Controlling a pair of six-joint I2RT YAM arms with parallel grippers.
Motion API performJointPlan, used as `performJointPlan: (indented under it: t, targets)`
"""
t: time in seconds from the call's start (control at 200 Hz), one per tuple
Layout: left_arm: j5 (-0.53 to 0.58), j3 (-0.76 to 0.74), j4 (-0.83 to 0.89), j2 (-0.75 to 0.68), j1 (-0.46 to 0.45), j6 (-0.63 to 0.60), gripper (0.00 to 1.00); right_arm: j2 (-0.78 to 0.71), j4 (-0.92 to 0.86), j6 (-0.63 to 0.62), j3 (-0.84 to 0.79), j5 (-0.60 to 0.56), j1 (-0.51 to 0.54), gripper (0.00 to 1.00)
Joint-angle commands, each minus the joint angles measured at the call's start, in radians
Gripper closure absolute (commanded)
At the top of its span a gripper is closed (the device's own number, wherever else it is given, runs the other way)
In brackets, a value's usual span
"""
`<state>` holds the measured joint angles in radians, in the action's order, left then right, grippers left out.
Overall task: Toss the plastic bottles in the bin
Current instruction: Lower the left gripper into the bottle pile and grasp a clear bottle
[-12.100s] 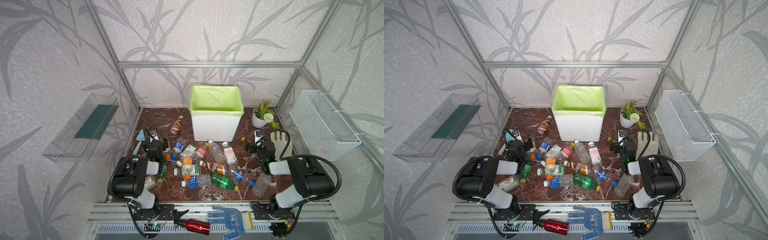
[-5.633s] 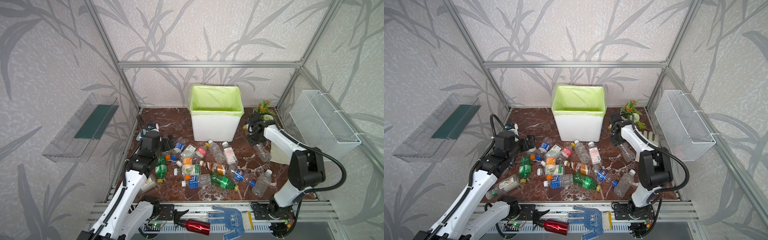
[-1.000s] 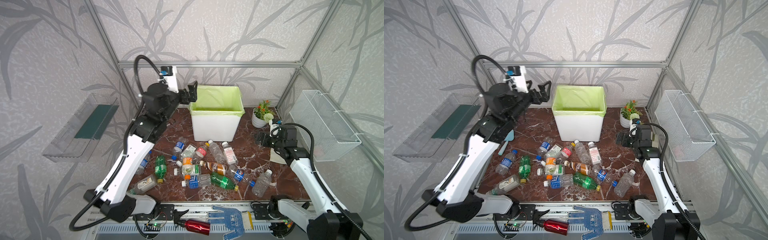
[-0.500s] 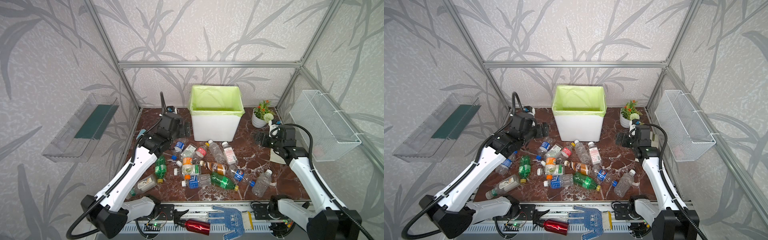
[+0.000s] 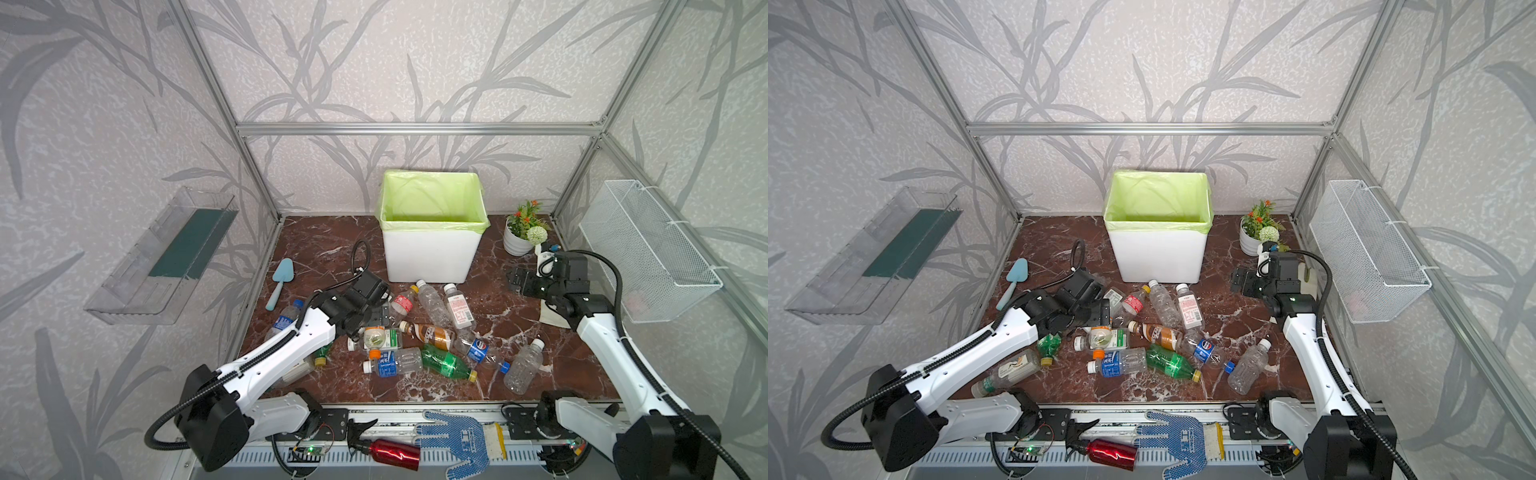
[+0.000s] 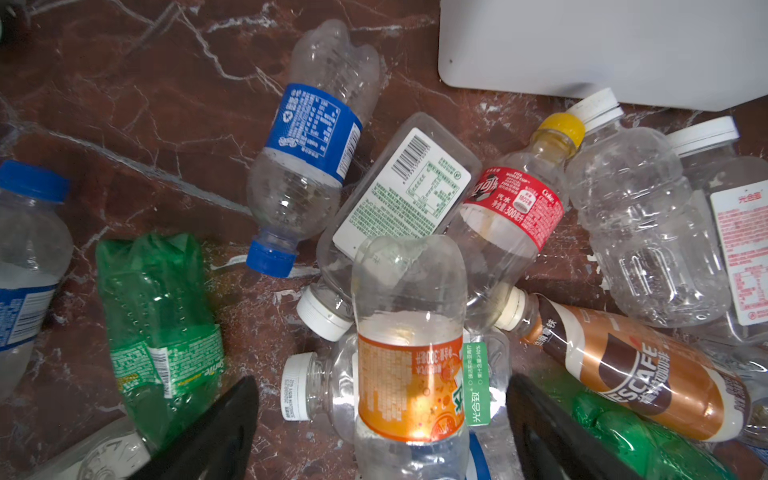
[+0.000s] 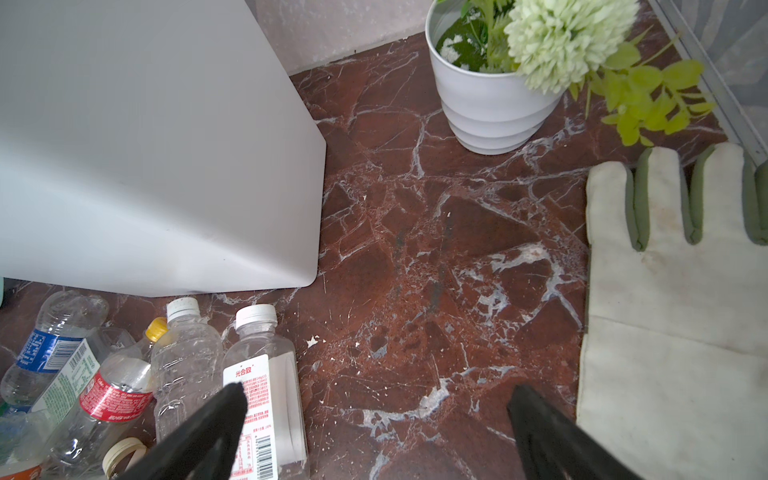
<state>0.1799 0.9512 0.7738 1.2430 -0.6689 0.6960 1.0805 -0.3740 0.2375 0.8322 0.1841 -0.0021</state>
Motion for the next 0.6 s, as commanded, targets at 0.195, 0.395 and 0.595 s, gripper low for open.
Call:
performJointPlan:
  t: [0.195,0.395,0.595]
  targets:
    - [-0.025,-0.007,-0.063,0.111,0.000,0.042,0.13,0.007,-0.020,0.000,-0.012,-0.001,-0.003,0.01]
    - [-0.051,0.028,-0.038,0.202,0.002,0.047,0.16,0.012,-0.021,-0.004,-0.016,-0.002,-0.003,0.01]
    - [-0.062,0.039,-0.052,0.245,0.004,0.043,0.28,0.012,-0.024,-0.014,-0.017,-0.009,-0.003,0.01]
